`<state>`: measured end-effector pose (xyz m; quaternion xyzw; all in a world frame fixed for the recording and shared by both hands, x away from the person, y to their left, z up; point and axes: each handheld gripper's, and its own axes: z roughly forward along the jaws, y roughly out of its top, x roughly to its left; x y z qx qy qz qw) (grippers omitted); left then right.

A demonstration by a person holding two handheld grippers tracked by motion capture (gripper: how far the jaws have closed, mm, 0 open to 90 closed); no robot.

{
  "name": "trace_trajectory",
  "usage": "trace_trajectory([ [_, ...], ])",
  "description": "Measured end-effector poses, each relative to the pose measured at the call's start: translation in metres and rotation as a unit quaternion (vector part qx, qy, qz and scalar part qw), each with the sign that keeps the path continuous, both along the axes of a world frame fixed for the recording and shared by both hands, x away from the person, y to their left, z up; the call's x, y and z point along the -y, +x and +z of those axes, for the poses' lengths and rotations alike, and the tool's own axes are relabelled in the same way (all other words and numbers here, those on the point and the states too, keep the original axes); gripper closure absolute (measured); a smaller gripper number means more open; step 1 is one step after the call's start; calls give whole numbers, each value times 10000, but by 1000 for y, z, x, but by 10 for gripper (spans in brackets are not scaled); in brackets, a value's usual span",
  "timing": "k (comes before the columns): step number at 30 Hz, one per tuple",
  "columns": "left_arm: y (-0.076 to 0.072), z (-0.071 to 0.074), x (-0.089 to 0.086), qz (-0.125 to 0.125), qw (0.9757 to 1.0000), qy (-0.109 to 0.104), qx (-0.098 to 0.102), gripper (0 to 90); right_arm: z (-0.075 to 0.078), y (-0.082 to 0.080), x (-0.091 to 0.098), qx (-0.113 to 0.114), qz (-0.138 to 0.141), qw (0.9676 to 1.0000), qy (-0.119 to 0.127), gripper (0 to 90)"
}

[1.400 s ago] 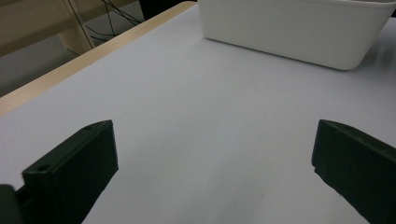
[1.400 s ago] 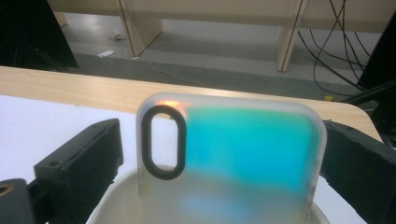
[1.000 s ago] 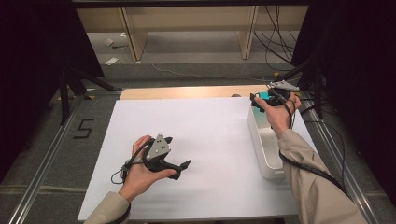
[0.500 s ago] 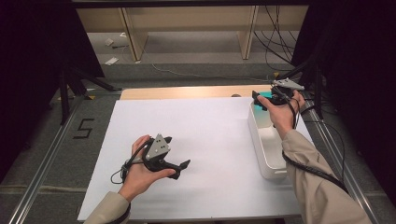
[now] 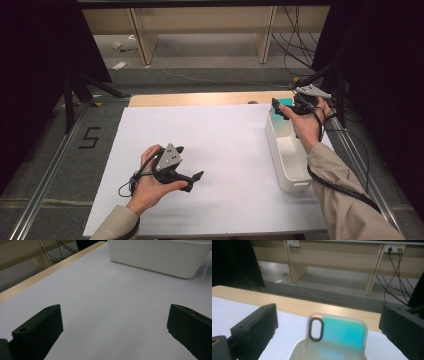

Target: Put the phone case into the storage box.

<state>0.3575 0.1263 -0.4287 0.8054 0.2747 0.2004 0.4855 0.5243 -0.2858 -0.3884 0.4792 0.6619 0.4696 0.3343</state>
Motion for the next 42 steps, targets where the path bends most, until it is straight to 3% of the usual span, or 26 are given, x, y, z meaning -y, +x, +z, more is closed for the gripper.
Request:
trace_trajectory([
  [25, 0, 1, 0, 21, 10000, -13, 7, 0, 3, -37, -11, -2, 636, 9977, -216, 83],
  [42, 0, 2, -1, 33, 10000, -28, 17, 0, 6, -65, -17, -30, 1101, 9938, -130, 131],
])
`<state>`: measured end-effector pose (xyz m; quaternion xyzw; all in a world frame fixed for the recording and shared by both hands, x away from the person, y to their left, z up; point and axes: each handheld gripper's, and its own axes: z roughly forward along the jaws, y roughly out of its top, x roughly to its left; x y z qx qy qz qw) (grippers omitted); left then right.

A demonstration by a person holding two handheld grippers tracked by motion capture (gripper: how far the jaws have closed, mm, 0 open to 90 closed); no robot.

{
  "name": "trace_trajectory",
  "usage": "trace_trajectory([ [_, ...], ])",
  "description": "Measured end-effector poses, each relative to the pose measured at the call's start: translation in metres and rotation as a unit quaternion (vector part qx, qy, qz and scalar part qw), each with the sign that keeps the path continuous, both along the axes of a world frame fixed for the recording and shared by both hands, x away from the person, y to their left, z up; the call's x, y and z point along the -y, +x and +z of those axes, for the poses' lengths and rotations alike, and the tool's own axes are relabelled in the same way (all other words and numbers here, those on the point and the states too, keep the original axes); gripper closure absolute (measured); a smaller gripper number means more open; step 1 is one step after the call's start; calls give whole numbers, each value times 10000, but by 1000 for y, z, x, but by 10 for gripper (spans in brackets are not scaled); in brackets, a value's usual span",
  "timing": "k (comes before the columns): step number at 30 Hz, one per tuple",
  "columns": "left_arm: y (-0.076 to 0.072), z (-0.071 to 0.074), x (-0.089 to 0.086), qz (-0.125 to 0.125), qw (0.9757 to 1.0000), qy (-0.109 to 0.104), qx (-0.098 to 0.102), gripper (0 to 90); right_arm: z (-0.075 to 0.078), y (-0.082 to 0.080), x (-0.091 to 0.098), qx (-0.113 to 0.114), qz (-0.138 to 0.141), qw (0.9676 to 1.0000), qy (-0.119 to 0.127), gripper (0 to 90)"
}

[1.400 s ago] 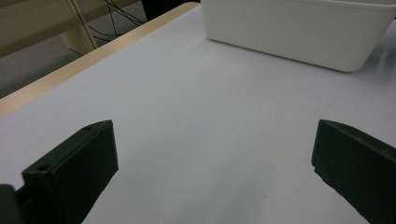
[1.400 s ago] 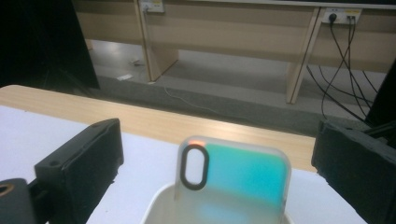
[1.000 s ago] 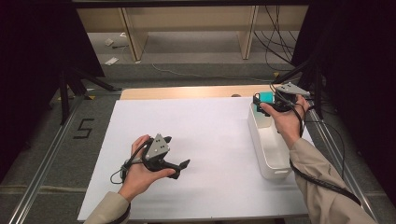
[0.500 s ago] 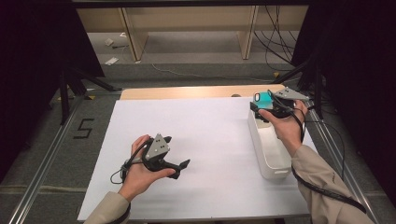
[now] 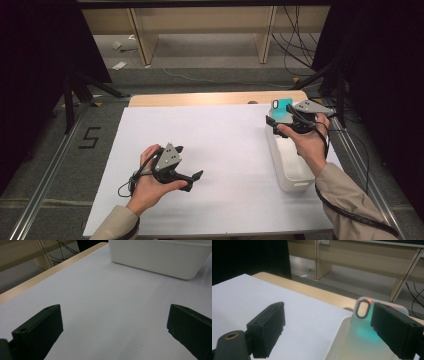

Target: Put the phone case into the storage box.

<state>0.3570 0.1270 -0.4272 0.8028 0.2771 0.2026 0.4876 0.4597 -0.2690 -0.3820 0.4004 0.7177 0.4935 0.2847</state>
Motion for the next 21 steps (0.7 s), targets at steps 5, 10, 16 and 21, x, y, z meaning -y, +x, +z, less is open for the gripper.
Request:
trace_trajectory([
  [5, 0, 0, 0, -5, 10000, 19, -2, 0, 1, -7, 0, 22, 110, 9999, -36, 135],
  [10, 0, 0, 0, -3, 10000, 16, -2, 0, -1, -13, 0, -44, 214, 9998, -45, 144],
  [16, 0, 1, 0, -8, 10000, 12, 12, 0, -4, -19, -2, -115, 337, 9993, -63, 145],
  [21, 0, 1, -1, -4, 10000, 6, 0, 0, -3, -25, -4, -127, 452, 9989, -76, 147],
])
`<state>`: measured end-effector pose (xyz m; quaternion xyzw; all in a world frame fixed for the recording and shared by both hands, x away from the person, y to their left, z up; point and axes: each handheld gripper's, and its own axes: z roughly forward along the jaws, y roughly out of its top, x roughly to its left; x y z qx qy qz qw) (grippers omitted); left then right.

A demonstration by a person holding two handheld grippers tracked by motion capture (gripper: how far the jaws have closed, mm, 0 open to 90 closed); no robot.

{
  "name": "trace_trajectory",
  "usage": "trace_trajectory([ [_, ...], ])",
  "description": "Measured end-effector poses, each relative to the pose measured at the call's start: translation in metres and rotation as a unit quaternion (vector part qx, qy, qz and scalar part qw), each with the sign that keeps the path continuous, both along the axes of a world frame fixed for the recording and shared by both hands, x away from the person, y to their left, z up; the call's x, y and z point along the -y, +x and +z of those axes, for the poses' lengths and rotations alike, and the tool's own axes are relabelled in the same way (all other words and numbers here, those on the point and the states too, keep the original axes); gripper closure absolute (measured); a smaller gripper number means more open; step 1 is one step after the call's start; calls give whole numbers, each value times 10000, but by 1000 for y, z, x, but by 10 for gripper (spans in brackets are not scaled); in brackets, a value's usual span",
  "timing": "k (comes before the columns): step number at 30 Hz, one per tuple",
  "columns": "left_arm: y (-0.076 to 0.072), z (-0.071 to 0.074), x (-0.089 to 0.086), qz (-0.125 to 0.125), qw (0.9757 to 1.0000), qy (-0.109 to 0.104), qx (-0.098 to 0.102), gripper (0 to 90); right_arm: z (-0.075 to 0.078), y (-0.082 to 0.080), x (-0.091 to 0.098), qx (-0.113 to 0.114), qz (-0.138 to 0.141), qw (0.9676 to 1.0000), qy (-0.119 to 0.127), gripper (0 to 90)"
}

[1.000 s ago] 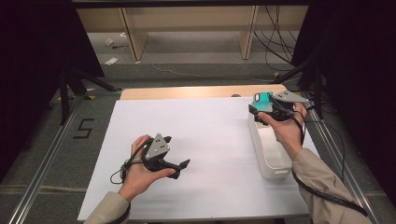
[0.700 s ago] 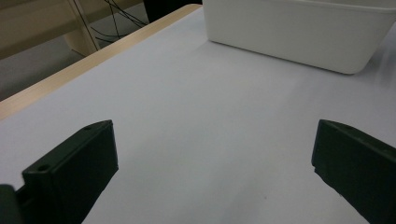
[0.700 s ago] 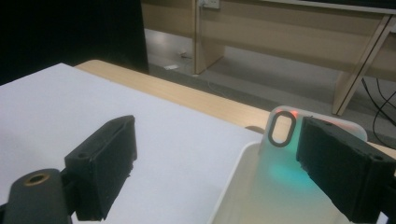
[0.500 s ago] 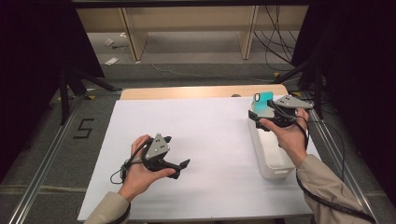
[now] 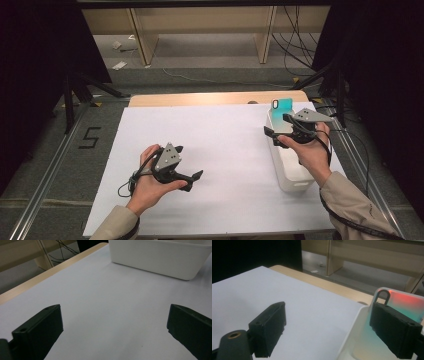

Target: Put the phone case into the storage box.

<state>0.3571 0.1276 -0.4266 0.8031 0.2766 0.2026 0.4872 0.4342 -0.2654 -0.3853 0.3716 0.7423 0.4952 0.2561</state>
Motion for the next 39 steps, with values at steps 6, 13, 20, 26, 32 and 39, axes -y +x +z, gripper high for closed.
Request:
trace_trajectory([
  [6, 0, 0, 0, 26, 10000, -5, 3, 0, 0, -6, 1, 1, 84, 10000, -1, 150],
  [13, 0, 1, -1, 28, 10000, -7, 17, 0, -2, -12, 3, -19, 128, 9999, -9, 155],
  [20, 0, 1, -2, 37, 10000, -32, 19, 0, -4, -20, 1, -60, 272, 9996, -6, 155],
  [26, 0, 1, -2, 29, 10000, -33, 17, 0, -5, -28, 1, -60, 455, 9989, 12, 159],
  [32, 0, 2, -2, 48, 10000, -36, 20, 0, -6, -34, 0, -66, 617, 9981, -2, 159],
  [39, 0, 2, -2, 42, 10000, -39, 27, 0, -8, -40, 1, -77, 700, 9975, -5, 159],
])
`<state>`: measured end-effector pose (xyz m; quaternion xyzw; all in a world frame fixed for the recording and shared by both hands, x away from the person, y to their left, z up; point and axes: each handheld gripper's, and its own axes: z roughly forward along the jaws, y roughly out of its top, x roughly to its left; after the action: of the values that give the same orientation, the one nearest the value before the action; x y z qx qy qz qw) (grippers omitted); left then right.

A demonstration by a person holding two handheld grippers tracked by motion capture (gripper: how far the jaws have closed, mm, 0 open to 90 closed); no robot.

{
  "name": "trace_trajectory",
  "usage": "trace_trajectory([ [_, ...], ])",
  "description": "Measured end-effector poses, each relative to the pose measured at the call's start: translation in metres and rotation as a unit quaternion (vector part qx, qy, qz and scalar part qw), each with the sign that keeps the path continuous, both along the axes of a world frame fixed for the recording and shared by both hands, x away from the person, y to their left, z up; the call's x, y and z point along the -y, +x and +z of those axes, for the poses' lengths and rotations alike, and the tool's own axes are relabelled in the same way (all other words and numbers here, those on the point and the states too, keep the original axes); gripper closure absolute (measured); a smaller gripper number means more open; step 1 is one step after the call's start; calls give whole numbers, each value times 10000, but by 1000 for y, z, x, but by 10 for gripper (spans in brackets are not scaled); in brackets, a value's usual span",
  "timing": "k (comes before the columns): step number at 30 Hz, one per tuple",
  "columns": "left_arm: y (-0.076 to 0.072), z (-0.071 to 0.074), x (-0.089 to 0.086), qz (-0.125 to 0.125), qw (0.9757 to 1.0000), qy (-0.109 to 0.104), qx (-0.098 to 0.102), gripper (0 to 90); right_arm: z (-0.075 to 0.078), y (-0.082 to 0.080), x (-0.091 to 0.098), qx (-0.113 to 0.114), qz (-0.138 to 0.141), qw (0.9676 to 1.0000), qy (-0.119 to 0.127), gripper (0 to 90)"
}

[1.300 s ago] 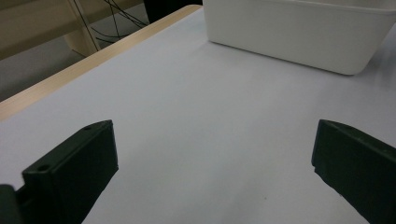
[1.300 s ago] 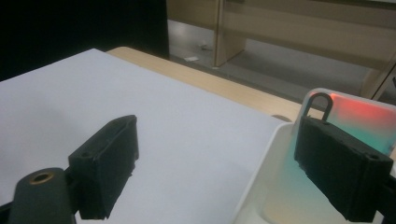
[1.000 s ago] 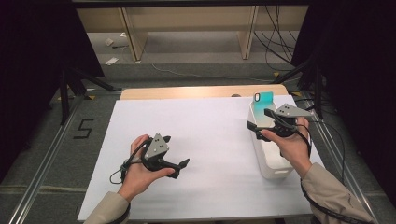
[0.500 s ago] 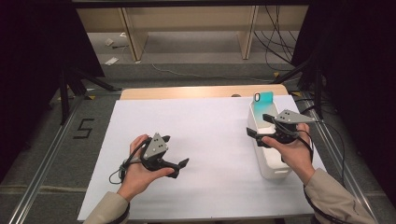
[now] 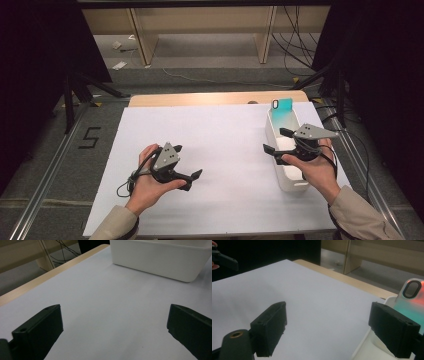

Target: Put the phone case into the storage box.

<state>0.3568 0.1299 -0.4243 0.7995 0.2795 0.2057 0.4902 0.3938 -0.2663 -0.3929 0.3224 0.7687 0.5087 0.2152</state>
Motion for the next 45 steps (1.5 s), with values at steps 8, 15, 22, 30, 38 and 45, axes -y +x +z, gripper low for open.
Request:
trace_trajectory([
  [8, 0, 0, 0, -3, 10000, 3, 6, 0, 1, -5, 2, 47, 53, 10000, 34, 159],
  [15, 0, 0, 0, -8, 10000, 1, -2, 0, -2, -8, 3, 54, 137, 9999, 32, 159],
  [22, 0, 0, 0, -5, 10000, -1, -5, 0, -2, -10, 3, 84, 189, 9998, 20, 159],
  [30, 0, 0, 0, -7, 10000, 2, -2, 0, -2, -14, 1, 54, 214, 9998, -15, 159],
  [38, 0, 0, 0, -11, 10000, 4, -5, 0, -1, -18, 0, 54, 276, 9996, -28, 160],
  [45, 0, 0, 1, -6, 10000, 5, -1, 0, -1, -23, -1, 42, 315, 9995, -28, 160],
])
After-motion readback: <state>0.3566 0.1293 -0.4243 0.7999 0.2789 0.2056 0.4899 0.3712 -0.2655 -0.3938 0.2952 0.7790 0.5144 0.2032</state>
